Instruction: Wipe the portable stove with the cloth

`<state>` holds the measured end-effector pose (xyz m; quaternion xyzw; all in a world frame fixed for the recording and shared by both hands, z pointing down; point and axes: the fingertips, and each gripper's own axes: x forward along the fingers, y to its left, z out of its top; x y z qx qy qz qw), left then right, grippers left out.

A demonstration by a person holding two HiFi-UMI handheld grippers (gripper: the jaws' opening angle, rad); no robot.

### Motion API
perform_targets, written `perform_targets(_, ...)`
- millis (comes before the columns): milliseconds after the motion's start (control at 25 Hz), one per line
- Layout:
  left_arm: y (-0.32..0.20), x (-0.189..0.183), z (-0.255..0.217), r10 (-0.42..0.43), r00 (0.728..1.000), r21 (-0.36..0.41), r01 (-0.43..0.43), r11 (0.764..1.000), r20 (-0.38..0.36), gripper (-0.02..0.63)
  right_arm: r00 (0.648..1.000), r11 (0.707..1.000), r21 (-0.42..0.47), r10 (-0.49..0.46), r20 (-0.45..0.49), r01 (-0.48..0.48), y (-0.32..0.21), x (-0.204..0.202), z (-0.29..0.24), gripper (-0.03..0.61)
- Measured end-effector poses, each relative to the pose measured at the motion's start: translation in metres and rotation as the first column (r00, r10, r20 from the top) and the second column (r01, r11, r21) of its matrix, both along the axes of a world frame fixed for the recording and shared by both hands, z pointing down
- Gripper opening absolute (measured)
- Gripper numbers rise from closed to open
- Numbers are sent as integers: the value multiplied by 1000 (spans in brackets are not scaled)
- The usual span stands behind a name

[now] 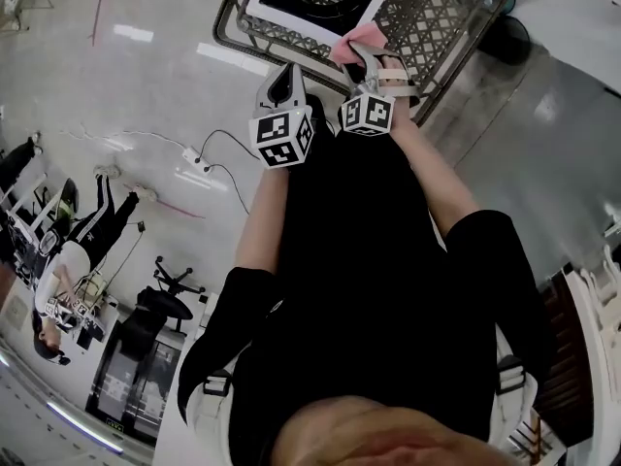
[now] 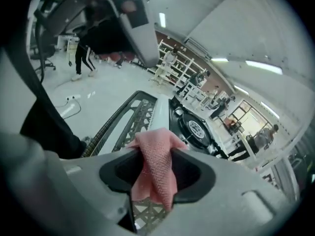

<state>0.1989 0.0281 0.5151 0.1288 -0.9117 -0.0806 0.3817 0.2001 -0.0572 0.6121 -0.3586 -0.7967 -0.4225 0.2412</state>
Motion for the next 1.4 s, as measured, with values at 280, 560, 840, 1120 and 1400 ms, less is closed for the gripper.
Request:
perform_targets(280,24,0,17,-20,1000,3,20,1000,-20,0,996,993,88,86,-7,-85,1,-4,13,213)
perform_targets(560,40,-3,50,32,998,4,-32,999,-48,0,982,975,127,188,-31,-183,4,-9,16,213)
perform_targets(840,54,-8,74,142,988,35,-140,990,-58,0,960,943,185,281,10,-278,7,-9,20,213)
perform_targets(1120,56,-9,91,303,951,45,-301,953,-59,0,930,889,274,358,83,-367,12,-11,23,215)
perform_targets(1400,56,-5,85,389,921,89,-386,918,-28,0,905,846,325,405,127,-424,29,-19,18,215)
